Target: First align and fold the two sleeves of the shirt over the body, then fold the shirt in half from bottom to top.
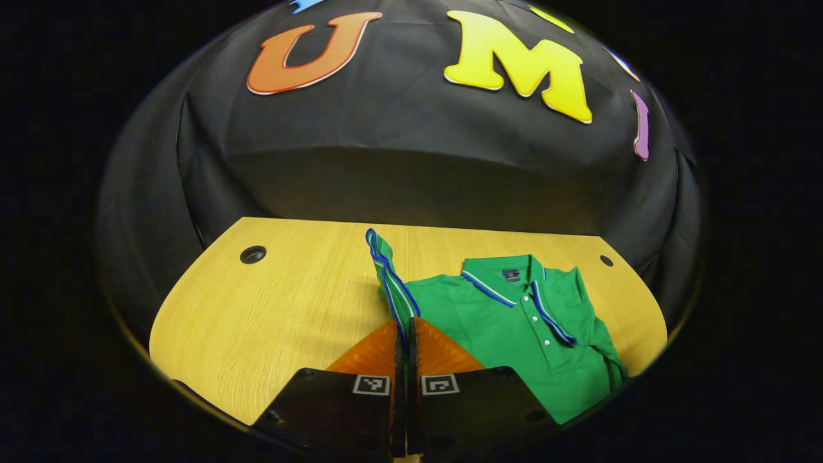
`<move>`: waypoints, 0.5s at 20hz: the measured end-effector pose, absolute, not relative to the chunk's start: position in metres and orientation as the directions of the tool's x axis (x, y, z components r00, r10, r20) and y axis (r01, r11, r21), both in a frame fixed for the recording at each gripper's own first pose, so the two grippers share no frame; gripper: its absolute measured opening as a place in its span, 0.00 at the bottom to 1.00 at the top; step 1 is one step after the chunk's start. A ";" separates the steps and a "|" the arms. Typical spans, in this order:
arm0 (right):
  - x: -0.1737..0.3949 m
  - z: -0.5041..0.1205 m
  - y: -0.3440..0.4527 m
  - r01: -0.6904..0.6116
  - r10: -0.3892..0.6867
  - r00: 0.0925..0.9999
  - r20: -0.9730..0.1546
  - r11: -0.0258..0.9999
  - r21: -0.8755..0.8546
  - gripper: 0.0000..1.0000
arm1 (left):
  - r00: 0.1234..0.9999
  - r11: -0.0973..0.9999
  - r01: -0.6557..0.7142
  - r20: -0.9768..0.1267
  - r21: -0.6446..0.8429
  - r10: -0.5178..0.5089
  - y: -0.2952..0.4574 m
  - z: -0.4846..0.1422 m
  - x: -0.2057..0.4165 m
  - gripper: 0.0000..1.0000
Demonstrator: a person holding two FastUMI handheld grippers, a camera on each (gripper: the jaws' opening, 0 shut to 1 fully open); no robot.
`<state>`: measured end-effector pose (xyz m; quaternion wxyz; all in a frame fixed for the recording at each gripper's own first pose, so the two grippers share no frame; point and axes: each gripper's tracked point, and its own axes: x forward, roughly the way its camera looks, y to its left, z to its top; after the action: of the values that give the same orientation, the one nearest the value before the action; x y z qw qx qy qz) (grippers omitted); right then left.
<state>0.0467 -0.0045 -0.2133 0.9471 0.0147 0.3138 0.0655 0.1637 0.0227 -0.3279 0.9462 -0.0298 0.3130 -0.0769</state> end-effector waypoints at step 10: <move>0.019 -0.204 -0.054 -0.012 0.052 0.816 -0.576 0.997 0.073 0.96 | 0.749 0.941 0.339 -0.608 0.007 -0.265 -0.104 -0.334 0.162 0.11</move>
<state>0.0195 -0.0538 -0.2040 0.9522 0.0333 0.3031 0.0167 0.1616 -0.1044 -0.3341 0.9332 0.0585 0.3155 -0.1616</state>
